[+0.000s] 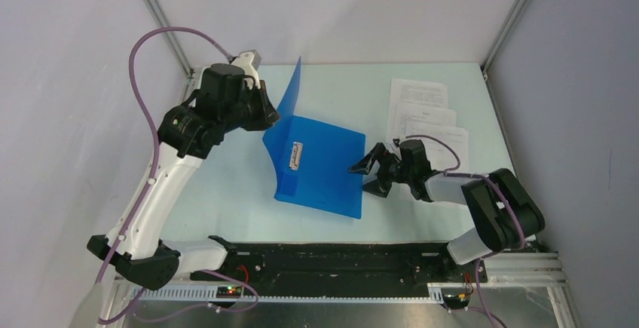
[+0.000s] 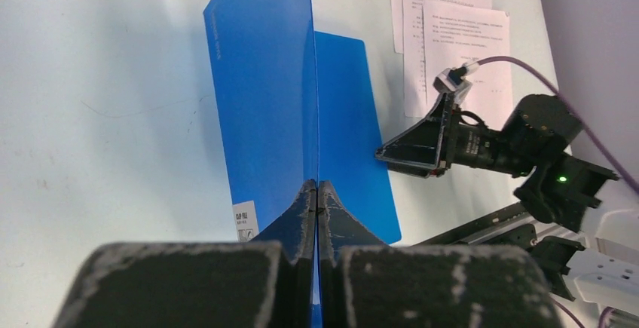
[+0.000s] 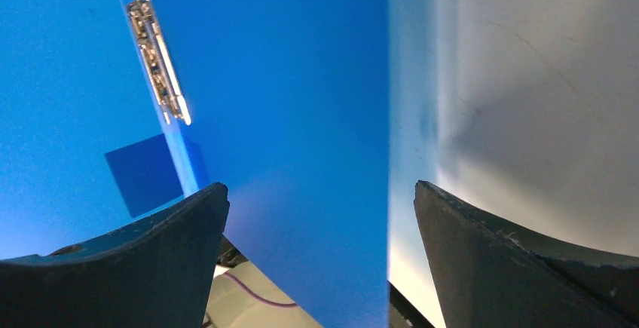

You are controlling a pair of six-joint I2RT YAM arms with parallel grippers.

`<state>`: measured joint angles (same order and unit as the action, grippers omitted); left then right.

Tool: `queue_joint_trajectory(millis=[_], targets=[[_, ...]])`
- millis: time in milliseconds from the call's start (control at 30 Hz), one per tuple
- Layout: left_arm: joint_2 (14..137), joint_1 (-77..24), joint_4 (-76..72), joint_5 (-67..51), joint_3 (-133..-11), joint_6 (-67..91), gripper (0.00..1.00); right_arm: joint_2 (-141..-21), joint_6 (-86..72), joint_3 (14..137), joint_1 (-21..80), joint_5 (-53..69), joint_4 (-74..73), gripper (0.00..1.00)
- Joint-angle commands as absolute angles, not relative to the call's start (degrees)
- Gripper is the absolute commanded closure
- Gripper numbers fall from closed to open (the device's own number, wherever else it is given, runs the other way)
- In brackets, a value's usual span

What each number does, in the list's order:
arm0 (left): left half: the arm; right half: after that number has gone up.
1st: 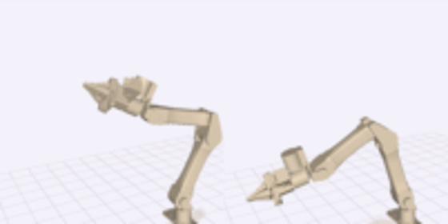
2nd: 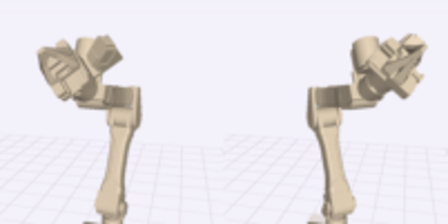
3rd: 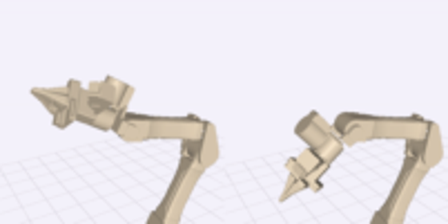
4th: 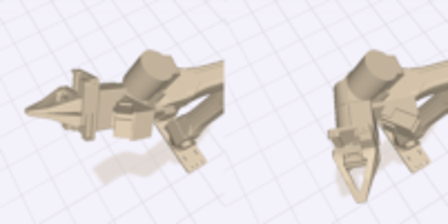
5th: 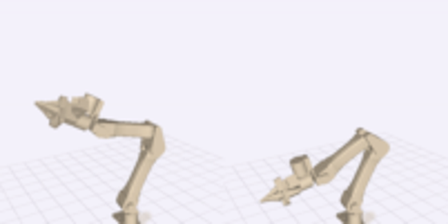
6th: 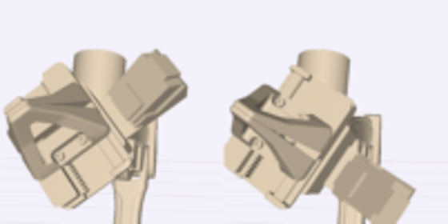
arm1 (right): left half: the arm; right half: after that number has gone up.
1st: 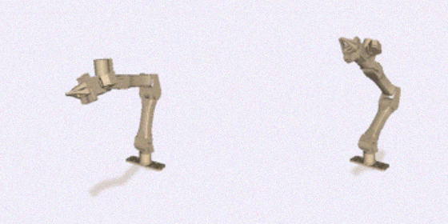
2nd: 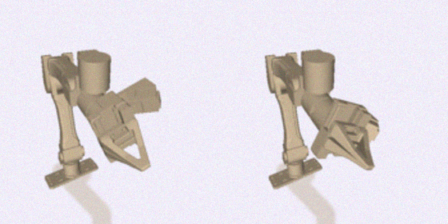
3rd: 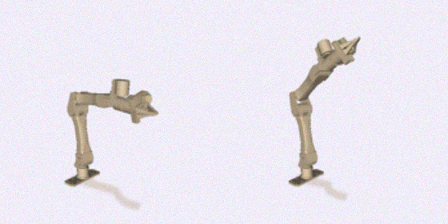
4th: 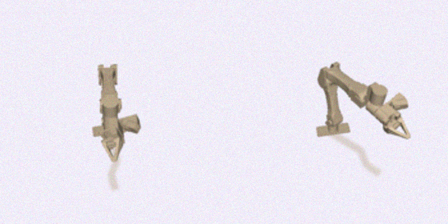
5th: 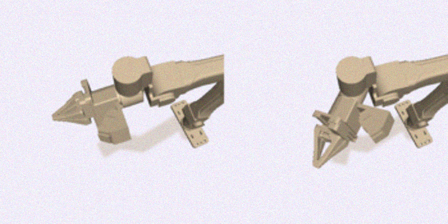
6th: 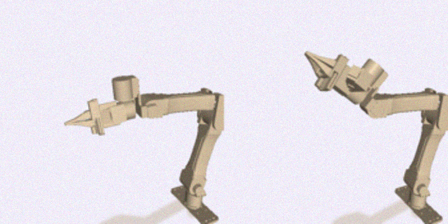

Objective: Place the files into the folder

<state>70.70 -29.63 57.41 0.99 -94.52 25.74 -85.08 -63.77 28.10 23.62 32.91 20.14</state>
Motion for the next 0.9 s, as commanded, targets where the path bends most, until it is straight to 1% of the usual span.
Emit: queue_joint_trajectory(millis=[0,67,133,167,200,233,267,300,333,367,500,567,600,667,700,733,800,867], targets=[[68.38,-29.50,52.24,-1.17,-96.43,28.16,1.00,-89.95,-71.72,27.52,25.27,40.16,41.64,0.03],[68.29,-29.49,51.37,-1.67,-94.89,28.65,1.00,-92.67,-75.61,27.51,26.66,41.19,49.70,0.05],[68.25,-29.45,50.26,-2.15,-93.35,29.24,1.00,-95.79,-79.86,27.51,27.78,41.75,58.33,0.10],[68.13,-29.40,50.00,-2.22,-92.40,29.46,1.00,-96.85,-82.48,27.58,27.99,42.04,60.63,0.23],[68.08,-29.28,49.57,-2.27,-91.95,29.45,1.00,-98.90,-83.65,27.59,28.16,42.16,64.55,0.31],[67.84,-29.05,49.39,-2.23,-91.08,29.60,1.00,-99.72,-85.36,27.53,28.14,42.36,65.89,0.53],[67.67,-28.38,48.89,-2.40,-90.50,29.87,1.00,-101.07,-86.11,27.48,28.02,42.36,67.69,0.63],[67.17,-27.99,48.48,-2.74,-89.14,30.43,1.00,-101.67,-86.12,27.15,27.94,41.99,68.26,0.81],[66.90,-27.28,47.63,-3.34,-88.47,30.73,1.00,-101.62,-85.45,26.98,27.99,41.78,68.22,0.88],[66.29,-27.00,47.24,-3.61,-87.16,31.06,1.00,-101.30,-84.91,26.63,28.01,41.12,67.59,0.99],[64.31,-25.82,45.82,-4.43,-84.04,31.30,1.00,-97.15,-79.55,26.37,28.07,39.16,60.82,1.00],[63.32,-25.09,45.39,-4.64,-82.69,31.31,1.00,-94.46,-77.90,26.37,27.70,38.52,58.34,0.85],[62.65,-24.98,44.97,-4.69,-82.17,31.49,1.00,-94.03,-77.51,26.48,27.69,38.35,58.17,0.74],[61.76,-24.70,44.13,-5.11,-80.61,31.80,1.00,-93.67,-77.62,26.80,27.69,38.57,58.33,0.67],[61.51,-24.48,43.53,-5.15,-79.83,31.89,1.00,-93.99,-77.88,26.93,27.80,38.71,59.41,0.68],[61.10,-24.37,43.21,-5.12,-79.26,32.19,1.00,-94.24,-78.53,27.08,27.87,39.05,59.89,0.80],[60.87,-23.99,42.34,-5.07,-78.68,32.66,1.00,-94.98,-79.38,27.25,27.94,39.40,60.75,0.99],[60.67,-23.78,41.74,-5.23,-77.91,32.72,1.00,-95.05,-79.32,27.20,27.86,39.26,60.82,1.00]])
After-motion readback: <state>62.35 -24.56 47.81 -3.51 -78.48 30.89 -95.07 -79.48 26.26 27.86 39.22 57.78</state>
